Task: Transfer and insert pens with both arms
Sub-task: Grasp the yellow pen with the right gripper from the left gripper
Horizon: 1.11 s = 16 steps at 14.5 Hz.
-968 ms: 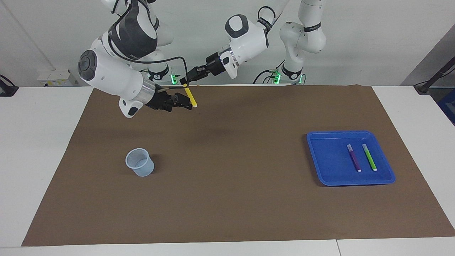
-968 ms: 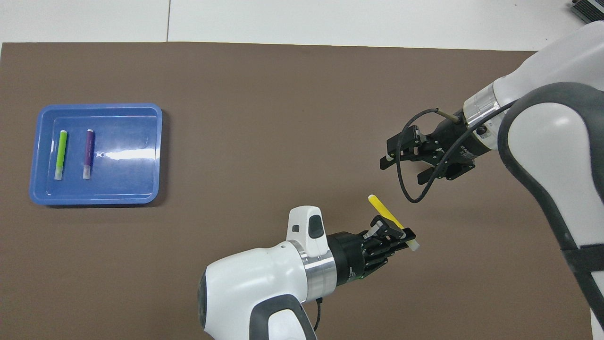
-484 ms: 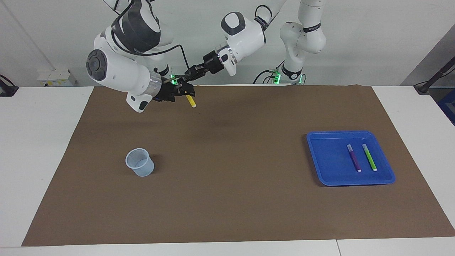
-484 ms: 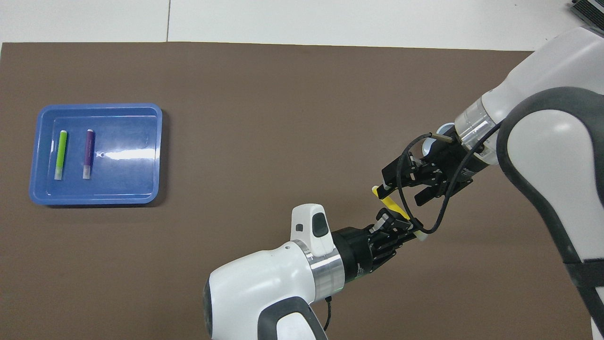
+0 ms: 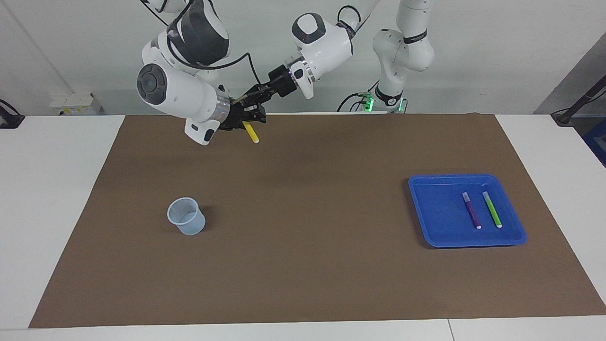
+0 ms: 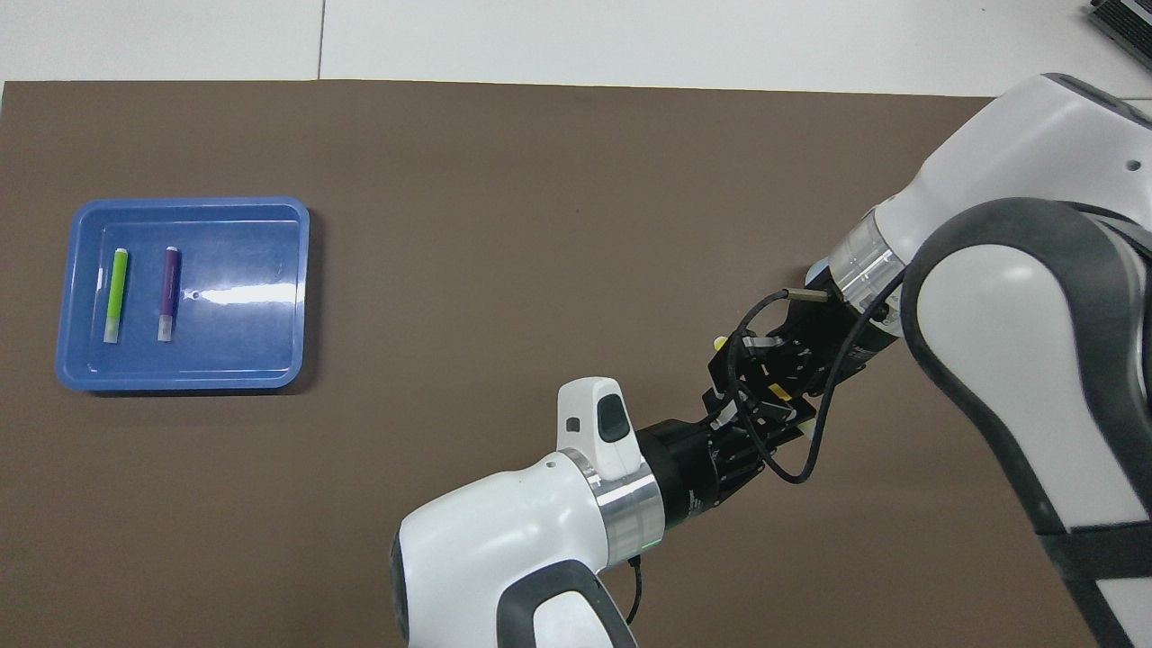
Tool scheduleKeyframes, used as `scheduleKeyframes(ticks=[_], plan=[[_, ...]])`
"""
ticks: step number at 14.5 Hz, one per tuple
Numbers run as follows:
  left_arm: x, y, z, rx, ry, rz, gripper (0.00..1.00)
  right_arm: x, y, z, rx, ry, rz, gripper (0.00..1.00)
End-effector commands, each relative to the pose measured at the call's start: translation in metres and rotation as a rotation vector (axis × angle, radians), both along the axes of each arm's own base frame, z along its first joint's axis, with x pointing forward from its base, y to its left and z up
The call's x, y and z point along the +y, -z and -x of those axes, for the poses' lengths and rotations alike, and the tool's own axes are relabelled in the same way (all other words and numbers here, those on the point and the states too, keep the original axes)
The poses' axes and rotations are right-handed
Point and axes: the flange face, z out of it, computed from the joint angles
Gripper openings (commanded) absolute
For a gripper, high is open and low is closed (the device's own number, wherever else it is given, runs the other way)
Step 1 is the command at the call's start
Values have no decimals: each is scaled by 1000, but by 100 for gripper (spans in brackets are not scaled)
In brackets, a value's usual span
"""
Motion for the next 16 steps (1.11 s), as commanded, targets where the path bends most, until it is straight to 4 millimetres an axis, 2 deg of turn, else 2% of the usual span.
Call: scheduleKeyframes(ticks=[1, 3, 5, 9, 16], plan=[[-3, -3, 2, -12, -17, 7, 0, -13, -1, 3, -34, -7, -8, 62], [-2, -6, 2, -16, -17, 12, 0, -14, -1, -1, -57, 10, -7, 62], [-3, -8, 5, -17, -13, 15, 0, -13, -1, -2, -65, 13, -7, 52], [-8, -9, 13, -19, 3, 16, 0, -14, -3, -3, -65, 15, -12, 44], [-7, -8, 15, -25, 6, 9, 0, -31, -13, -8, -72, 53, -25, 43]])
